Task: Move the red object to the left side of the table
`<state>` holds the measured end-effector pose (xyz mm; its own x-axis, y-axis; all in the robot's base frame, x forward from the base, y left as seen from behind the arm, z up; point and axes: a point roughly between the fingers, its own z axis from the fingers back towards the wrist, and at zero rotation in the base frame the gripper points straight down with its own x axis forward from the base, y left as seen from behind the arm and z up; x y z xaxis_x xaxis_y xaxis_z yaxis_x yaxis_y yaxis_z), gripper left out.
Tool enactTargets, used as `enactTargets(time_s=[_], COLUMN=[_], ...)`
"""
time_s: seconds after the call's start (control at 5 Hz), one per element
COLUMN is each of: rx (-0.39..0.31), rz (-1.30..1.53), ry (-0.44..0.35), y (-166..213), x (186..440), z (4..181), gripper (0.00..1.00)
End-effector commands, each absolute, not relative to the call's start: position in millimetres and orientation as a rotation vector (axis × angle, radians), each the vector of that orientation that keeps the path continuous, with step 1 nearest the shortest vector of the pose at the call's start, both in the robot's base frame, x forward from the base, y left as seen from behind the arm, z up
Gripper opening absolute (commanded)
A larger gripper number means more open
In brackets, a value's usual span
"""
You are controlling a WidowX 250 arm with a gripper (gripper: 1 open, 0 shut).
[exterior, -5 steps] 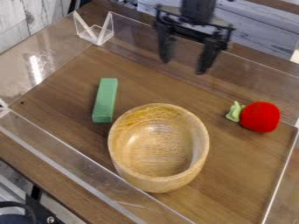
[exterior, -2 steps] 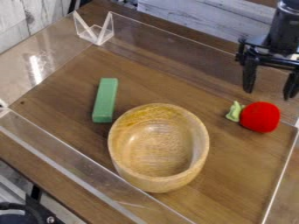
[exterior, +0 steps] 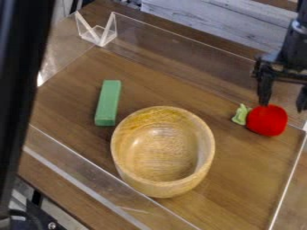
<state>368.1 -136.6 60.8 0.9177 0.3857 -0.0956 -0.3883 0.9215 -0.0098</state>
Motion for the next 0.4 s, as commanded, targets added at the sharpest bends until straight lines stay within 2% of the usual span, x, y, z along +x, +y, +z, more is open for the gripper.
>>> enactTargets(time_s=[0.0, 0.2], rx=[-0.059, -0.06], rz=[0.431, 0.488], ry=[0.033, 0.033], y=[-157, -157], x=[377, 377], z=[69.5, 57.5], gripper=[1.0, 1.0])
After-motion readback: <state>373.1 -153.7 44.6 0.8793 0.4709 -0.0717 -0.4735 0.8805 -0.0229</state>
